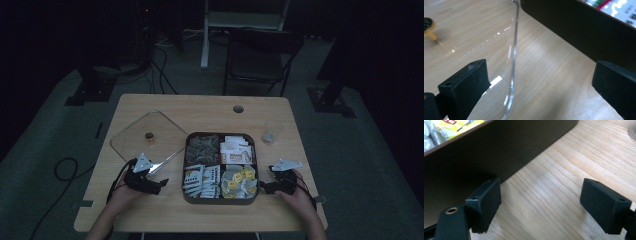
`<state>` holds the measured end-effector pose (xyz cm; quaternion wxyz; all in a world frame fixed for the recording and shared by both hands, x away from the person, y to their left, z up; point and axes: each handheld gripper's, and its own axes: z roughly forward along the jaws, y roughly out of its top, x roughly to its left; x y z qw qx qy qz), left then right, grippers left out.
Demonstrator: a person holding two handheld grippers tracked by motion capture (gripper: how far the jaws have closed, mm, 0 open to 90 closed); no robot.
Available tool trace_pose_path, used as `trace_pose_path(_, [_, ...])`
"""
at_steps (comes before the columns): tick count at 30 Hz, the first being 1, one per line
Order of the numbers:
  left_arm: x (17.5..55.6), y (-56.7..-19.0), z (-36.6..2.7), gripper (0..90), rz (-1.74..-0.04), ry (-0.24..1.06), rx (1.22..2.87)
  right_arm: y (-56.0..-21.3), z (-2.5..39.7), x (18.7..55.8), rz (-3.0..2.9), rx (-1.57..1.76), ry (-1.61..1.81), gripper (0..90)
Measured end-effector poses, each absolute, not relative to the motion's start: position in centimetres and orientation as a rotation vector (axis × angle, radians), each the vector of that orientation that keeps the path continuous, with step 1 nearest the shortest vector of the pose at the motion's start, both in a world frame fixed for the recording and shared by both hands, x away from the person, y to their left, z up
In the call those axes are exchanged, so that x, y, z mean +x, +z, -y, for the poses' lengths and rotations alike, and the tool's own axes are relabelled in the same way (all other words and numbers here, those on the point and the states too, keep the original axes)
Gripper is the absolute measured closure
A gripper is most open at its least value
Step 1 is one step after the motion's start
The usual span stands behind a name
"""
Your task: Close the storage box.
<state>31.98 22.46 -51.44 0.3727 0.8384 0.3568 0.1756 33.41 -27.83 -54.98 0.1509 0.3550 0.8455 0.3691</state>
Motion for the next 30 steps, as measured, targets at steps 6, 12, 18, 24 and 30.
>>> trace_pose_path(6, [33.1,-51.2,-23.1,1.4,-0.974,0.493,2.109,-55.0,27.8,33.4,-2.428,1.018,1.059,16.8])
trace_pose_path(12, [34.5,-51.1,-23.8,1.4,-1.02,0.54,2.077,-55.0,27.8,33.4,-2.429,1.02,1.059,16.8])
trace_pose_path(18, [36.0,-51.2,-24.1,1.5,-1.051,0.566,2.059,-55.0,27.8,33.4,-2.428,1.019,1.06,16.9])
trace_pose_path(24, [37.4,-51.5,-24.5,1.5,-1.078,0.563,2.032,-55.0,27.8,33.4,-2.428,1.018,1.06,16.8])
trace_pose_path(30, [39.0,-51.9,-25.0,1.5,-1.129,0.556,2.007,-55.0,27.8,33.4,-2.428,1.019,1.059,16.8])
